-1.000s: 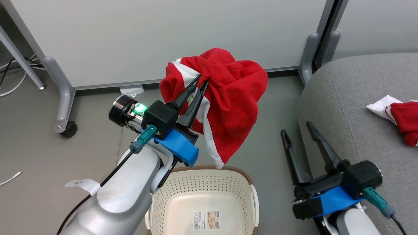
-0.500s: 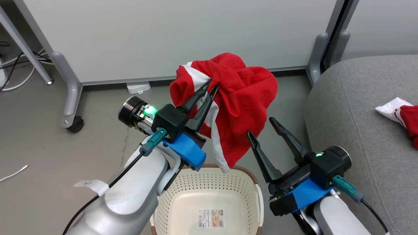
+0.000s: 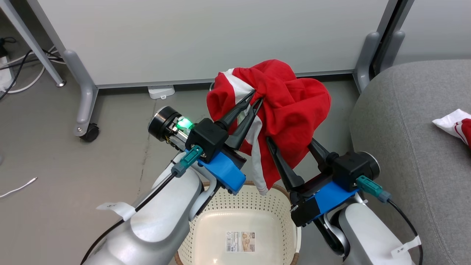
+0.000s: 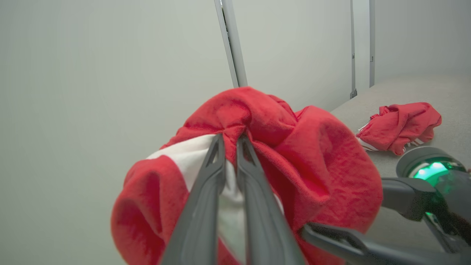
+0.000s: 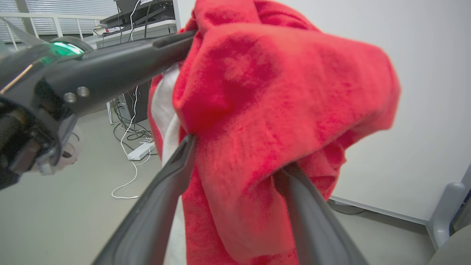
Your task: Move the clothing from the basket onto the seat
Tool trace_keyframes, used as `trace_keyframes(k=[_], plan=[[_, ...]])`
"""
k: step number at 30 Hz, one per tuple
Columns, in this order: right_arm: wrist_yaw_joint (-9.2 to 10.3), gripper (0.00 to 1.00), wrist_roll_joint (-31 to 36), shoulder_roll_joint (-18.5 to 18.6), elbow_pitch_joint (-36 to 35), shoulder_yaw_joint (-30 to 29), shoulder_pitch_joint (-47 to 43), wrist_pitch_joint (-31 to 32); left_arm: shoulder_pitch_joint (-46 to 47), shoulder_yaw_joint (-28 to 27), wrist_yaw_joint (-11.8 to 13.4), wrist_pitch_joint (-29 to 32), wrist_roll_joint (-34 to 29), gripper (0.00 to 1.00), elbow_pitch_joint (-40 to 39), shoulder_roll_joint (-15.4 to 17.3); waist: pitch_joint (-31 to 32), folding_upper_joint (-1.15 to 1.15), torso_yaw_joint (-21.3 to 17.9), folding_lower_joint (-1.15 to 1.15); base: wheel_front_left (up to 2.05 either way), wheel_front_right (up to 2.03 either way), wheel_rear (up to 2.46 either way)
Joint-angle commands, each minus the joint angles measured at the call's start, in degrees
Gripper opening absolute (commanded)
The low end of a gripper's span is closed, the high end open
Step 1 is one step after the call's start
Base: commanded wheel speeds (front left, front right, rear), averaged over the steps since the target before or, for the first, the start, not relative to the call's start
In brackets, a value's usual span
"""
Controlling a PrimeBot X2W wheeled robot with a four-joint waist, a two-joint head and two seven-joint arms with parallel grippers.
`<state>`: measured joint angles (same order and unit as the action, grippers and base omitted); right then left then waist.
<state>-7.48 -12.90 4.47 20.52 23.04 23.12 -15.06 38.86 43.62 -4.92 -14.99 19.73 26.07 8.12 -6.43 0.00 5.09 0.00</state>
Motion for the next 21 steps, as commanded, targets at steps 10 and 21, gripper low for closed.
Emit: trace_keyframes(k=[10, 21], plan=[[-0.03, 0.0, -2.09, -1.4, 1.66, 0.97, 2.95, -0.18, 0.66, -0.09, -0.67, -0.29, -0.56, 0.0, 0.49, -0.67, -0.04, 0.0, 0.06, 0.0, 0.0, 0.0, 0.0], [-0.03, 0.0, -1.84, -1.59, 1.25, 0.68, 2.78, -0.18, 0.73, -0.85, -1.03, -0.29, -1.09, 0.0, 0.76, -0.84, -0.2, 0.0, -0.23, 0.0, 0.0, 0.0, 0.0]])
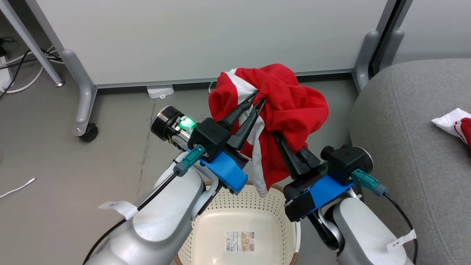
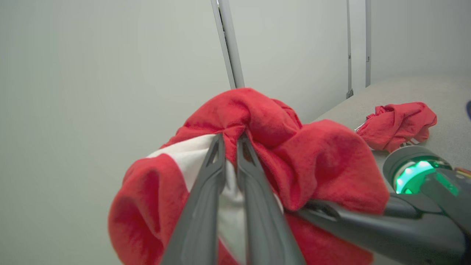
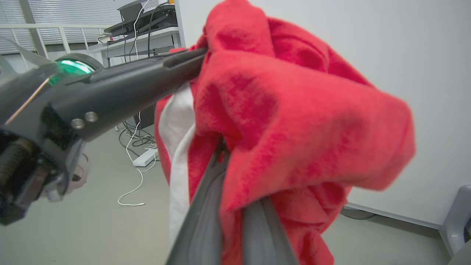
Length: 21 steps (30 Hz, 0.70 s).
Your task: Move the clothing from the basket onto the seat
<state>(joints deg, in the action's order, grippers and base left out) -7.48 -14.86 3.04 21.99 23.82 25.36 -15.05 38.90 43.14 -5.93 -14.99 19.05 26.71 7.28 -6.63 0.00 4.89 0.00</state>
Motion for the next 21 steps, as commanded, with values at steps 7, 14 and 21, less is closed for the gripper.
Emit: trace_keyframes(k=[7, 14, 21], plan=[[-0.03, 0.0, 0.13, -0.18, -0.27, -0.34, 0.53, -0.19, 0.73, -0.7, -0.19, -0.29, -0.69, 0.0, 0.25, -0.02, -0.09, 0.0, -0.09, 0.0, 0.0, 0.0, 0.0], [-0.03, 0.0, -0.1, -0.2, -0.38, -0.3, 0.5, -0.19, 0.48, -0.92, -0.37, -0.29, -1.06, 0.0, 0.42, -0.07, -0.16, 0.0, -0.13, 0.0, 0.0, 0.0, 0.0], [-0.03, 0.0, -0.29, -0.2, -0.67, -0.17, 0.46, -0.19, 0.21, -1.6, 0.2, -0.28, -1.67, 1.0, 0.49, -0.3, -0.17, 0.0, -0.15, 0.0, 0.0, 0.0, 0.0]])
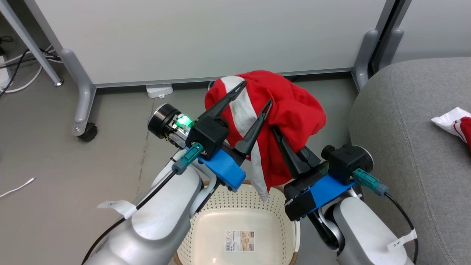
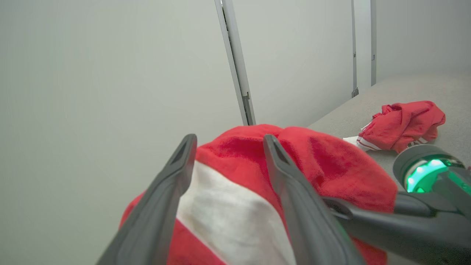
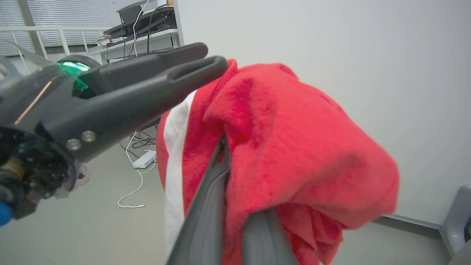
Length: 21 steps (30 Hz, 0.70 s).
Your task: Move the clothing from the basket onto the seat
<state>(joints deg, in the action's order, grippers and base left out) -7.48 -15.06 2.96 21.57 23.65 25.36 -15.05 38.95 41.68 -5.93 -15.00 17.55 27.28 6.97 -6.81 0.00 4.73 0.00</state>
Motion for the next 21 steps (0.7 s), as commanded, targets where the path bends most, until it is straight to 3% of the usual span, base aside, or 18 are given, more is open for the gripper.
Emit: trace_keyframes(k=[1, 21], plan=[[-0.03, 0.0, -0.11, -0.13, -0.27, -0.04, 0.46, -0.19, 0.14, -0.27, 0.22, -0.27, -0.35, 1.0, -0.22, 0.02, 0.02, 0.0, 0.0, 0.0, 0.0, 0.0, 0.0], [-0.03, 0.0, 0.77, -0.11, -1.5, -2.66, 0.76, -0.19, -0.58, -1.81, 0.35, -0.27, -1.49, 1.0, -0.81, -0.02, -1.45, 0.0, -1.51, 0.0, 0.0, 0.0, 0.0]])
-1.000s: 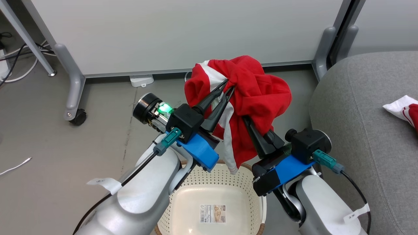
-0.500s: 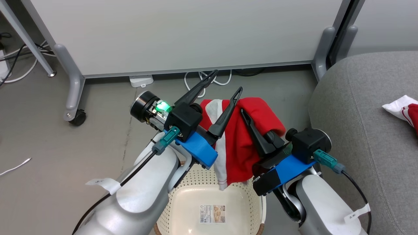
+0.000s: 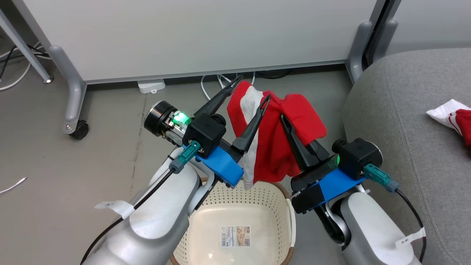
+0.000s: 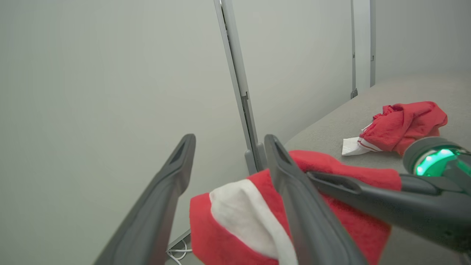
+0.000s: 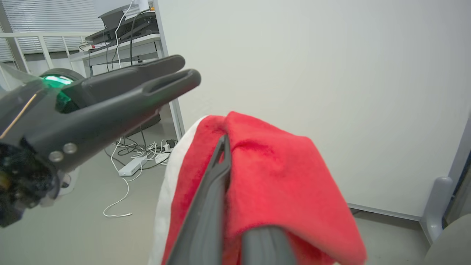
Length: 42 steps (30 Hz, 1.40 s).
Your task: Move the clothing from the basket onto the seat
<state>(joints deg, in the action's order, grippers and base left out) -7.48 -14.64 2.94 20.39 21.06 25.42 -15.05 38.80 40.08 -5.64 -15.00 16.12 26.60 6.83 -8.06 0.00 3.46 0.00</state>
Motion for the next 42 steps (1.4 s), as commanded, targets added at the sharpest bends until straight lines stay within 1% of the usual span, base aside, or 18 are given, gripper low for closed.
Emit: trace_keyframes(k=[1, 7, 12, 18, 30, 42], plan=[[-0.03, 0.0, 0.47, -0.07, -0.51, -0.45, 0.65, -0.19, -0.48, -0.23, -0.03, -0.27, 0.06, 1.0, -0.14, 0.15, -0.37, 0.0, -0.48, 0.0, 0.0, 0.0, 0.0], [-0.03, 0.0, 1.51, -0.06, -1.74, -2.5, -0.08, -0.19, -0.57, -0.35, -0.04, -0.27, -0.26, 1.0, -0.39, 0.36, -1.48, 0.0, -2.63, 0.0, 0.0, 0.0, 0.0], [-0.03, 0.0, 2.7, 0.05, -2.99, -4.4, -0.95, -0.19, -0.44, -0.25, -0.18, -0.27, -0.48, 1.0, -0.44, 0.56, -2.7, 0.0, -5.2, 0.0, 0.0, 0.0, 0.0], [-0.03, 0.0, 3.46, 0.31, -4.51, -6.68, -2.07, -0.2, 0.3, 0.08, -0.34, -0.27, -0.69, 1.0, -0.16, 0.67, -4.04, 0.0, -9.5, 0.0, 0.0, 0.0, 0.0], [-0.03, 0.0, 3.84, 0.55, -7.34, -10.69, -4.94, -0.2, 0.91, 1.13, -0.79, -0.27, -1.04, 1.0, 0.43, 0.47, -4.82, 0.0, -16.47, 0.0, 0.0, 0.0, 0.0], [-0.03, 0.0, 3.9, 0.17, -9.28, -13.86, -7.6, -0.2, 1.87, 2.67, -1.02, -0.26, -1.36, 1.0, 1.12, 0.32, -6.0, 0.0, -21.26, 0.0, 0.0, 0.0, 0.0]])
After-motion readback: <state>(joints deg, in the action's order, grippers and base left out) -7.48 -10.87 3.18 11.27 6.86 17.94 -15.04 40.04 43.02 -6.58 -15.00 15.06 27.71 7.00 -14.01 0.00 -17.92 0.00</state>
